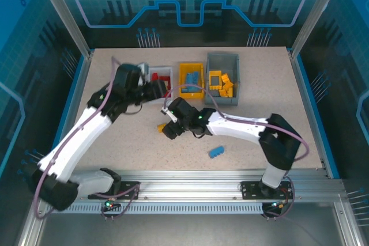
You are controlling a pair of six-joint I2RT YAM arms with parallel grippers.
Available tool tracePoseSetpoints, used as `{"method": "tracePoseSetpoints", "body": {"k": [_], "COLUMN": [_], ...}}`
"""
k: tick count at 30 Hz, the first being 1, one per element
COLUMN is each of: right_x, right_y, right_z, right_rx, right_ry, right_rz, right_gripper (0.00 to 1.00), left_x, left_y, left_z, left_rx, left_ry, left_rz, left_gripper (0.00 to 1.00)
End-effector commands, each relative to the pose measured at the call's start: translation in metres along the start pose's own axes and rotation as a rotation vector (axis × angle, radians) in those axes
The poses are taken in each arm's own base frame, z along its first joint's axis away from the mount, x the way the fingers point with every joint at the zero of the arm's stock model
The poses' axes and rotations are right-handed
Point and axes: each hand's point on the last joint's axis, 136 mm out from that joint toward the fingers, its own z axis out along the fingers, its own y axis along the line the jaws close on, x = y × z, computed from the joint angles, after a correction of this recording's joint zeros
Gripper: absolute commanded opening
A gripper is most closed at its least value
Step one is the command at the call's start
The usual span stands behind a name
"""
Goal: Sort the legos into containers by color
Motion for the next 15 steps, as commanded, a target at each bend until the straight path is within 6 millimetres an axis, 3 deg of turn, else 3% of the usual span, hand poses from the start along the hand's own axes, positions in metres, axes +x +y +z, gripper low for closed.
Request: {"method": "tracePoseSetpoints", "body": {"k": [1, 7, 15], "right_x": [0.008, 0.015, 0.004], "right_y": [0.006, 0.009, 0.002], "right_z": [0.017, 0.058, 0.088], "right_rx": [-0.042, -0.065, -0.08], "right_ry": [0.106, 0.195, 0.224], "right_rz": [-0.172, -0.271, -0.24], "right_gripper": [0.88, 0.88, 0.82], "left_x": [0.045, 0.094, 0.114], "left_y": [0.038, 0.073, 0.088], "left_z": [-0.015, -0.062, -0.088], "left_rx": [-0.046, -0.041, -0.056], "left_ry": [0.041, 0.028, 0.026], "left_rz": [-0.099, -0.167, -0.201], "left_gripper": [0.61, 0.63, 0.64]}}
